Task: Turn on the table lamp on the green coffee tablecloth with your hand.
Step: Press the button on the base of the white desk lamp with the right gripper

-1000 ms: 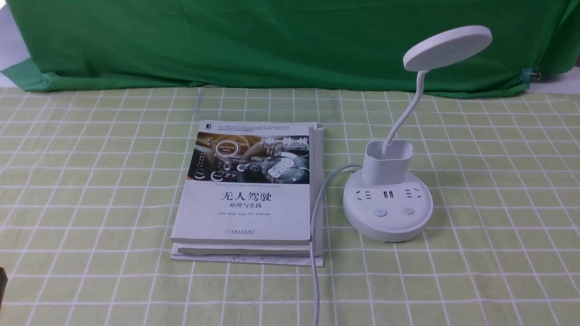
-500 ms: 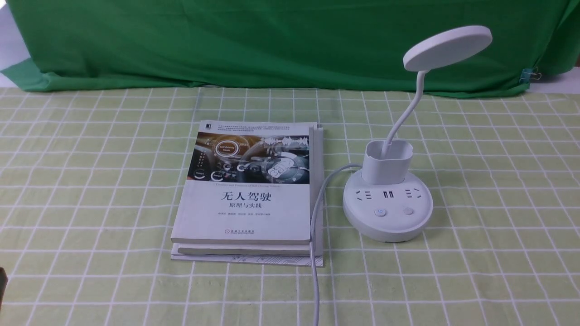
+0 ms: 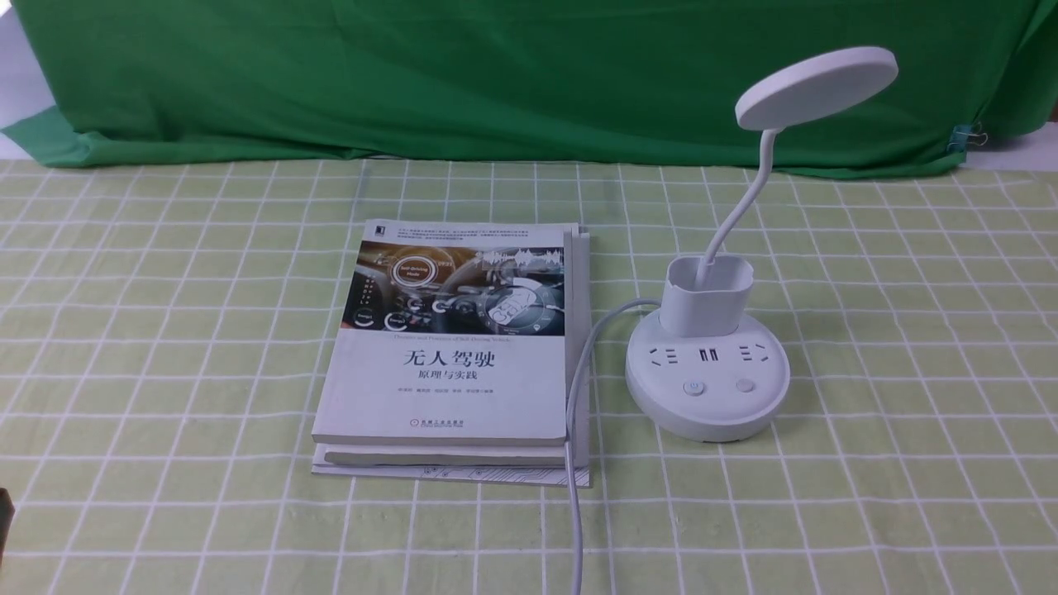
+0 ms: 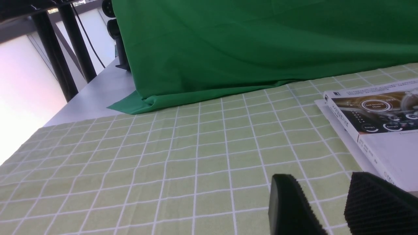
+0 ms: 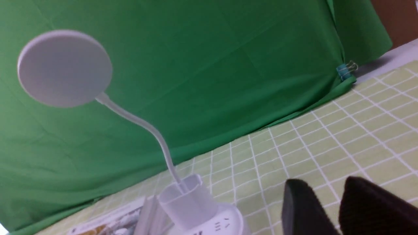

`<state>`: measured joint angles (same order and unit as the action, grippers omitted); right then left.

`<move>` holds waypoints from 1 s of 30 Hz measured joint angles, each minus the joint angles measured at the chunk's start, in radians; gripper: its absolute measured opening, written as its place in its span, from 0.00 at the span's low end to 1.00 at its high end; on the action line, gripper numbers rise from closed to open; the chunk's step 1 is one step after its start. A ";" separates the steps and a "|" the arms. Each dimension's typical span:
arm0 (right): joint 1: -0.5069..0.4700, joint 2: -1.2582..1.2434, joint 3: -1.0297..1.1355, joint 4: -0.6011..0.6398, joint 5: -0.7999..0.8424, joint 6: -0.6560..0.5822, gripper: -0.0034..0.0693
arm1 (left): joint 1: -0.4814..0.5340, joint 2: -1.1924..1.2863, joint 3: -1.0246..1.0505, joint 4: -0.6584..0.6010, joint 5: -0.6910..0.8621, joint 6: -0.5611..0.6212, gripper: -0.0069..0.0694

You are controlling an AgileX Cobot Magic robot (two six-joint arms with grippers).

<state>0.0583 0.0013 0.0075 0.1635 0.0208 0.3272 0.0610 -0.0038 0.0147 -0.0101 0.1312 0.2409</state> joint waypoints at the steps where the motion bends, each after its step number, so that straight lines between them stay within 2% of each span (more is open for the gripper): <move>1: 0.000 0.000 0.000 0.000 -0.006 0.004 0.37 | 0.000 0.000 0.000 0.000 0.000 0.000 0.41; 6: 0.000 0.000 0.000 0.000 -0.021 0.020 0.35 | 0.000 0.000 0.000 0.000 0.000 0.000 0.41; 10: 0.000 0.000 0.000 0.000 -0.021 0.021 0.27 | 0.000 0.000 0.000 0.000 0.000 0.000 0.41; 12: 0.000 0.022 -0.047 0.000 0.081 0.007 0.14 | 0.000 0.000 0.000 0.000 0.000 0.000 0.41; 13: 0.000 0.042 -0.070 0.000 0.112 -0.011 0.11 | 0.000 0.000 0.000 0.000 0.000 0.000 0.41; 16: 0.003 0.134 -0.206 0.001 0.269 -0.107 0.09 | 0.000 0.000 0.000 0.000 0.000 0.000 0.41; 23: 0.018 0.594 -0.592 0.001 0.808 -0.395 0.09 | 0.000 0.000 0.000 0.000 0.000 0.000 0.41; 26: 0.018 0.774 -0.669 0.001 0.883 -0.454 0.09 | 0.000 0.000 0.000 0.000 0.000 0.000 0.41; 30: 0.027 0.993 -0.743 0.012 0.867 -0.493 0.09 | 0.000 0.000 0.000 0.000 0.000 0.000 0.41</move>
<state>0.0853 0.9945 -0.7359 0.1752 0.8874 -0.1657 0.0610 -0.0038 0.0147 -0.0101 0.1312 0.2409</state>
